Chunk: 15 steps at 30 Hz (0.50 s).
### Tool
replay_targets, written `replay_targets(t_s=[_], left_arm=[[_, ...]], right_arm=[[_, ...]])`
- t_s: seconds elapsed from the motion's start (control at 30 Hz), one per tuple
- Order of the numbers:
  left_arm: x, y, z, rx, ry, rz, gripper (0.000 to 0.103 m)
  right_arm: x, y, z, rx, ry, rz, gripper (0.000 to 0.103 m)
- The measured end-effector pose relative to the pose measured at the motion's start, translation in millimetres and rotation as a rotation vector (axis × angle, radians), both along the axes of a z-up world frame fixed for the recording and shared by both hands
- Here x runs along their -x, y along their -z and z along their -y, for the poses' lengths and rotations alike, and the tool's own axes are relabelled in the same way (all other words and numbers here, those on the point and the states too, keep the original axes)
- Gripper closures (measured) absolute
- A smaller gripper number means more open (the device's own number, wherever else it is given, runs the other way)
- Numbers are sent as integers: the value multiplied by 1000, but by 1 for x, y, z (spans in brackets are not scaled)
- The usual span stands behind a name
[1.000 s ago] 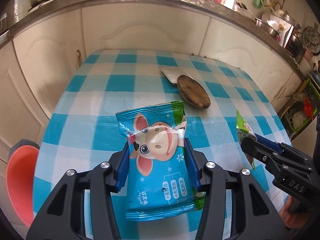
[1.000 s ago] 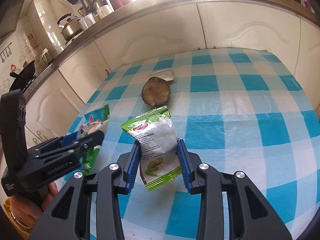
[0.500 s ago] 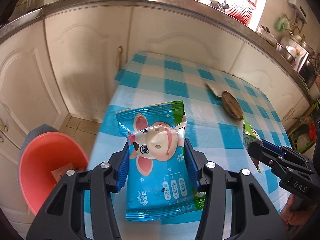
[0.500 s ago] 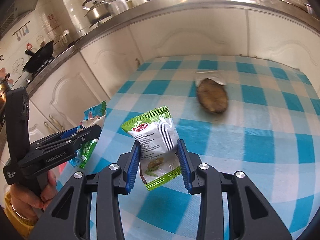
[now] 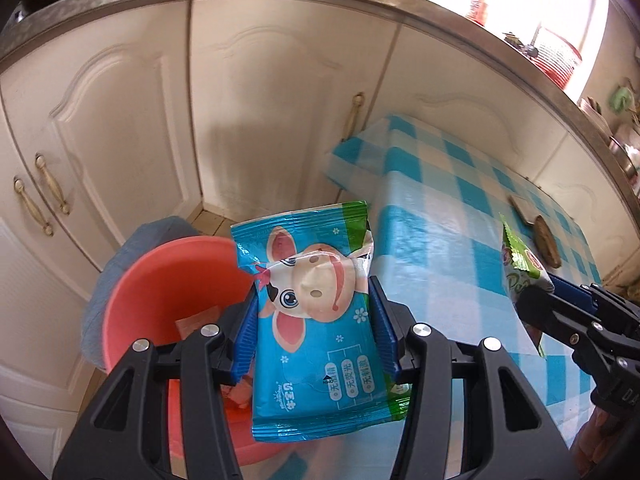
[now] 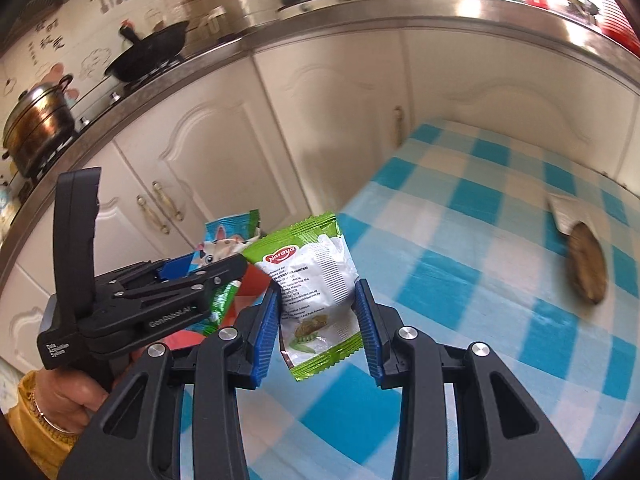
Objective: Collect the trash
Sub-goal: 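Lift the wrapper and bag and carry both over the red bucket, then open both tools over the red bucket to drop the wrapper and bag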
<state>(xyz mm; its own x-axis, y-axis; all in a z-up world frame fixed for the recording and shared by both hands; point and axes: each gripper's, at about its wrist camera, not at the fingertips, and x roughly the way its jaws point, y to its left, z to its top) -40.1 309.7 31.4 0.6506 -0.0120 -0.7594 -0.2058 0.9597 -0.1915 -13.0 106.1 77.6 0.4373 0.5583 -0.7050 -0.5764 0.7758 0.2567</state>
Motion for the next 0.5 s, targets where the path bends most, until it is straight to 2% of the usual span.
replay_targets(t_s=[0.23, 0.5], left_arm=[[10, 18, -42, 19, -88, -26, 52], [14, 45, -73, 77, -148, -72, 52]], right_arm=[[6, 6, -58, 36, -118, -1, 64], [7, 19, -102, 71, -202, -23, 64]])
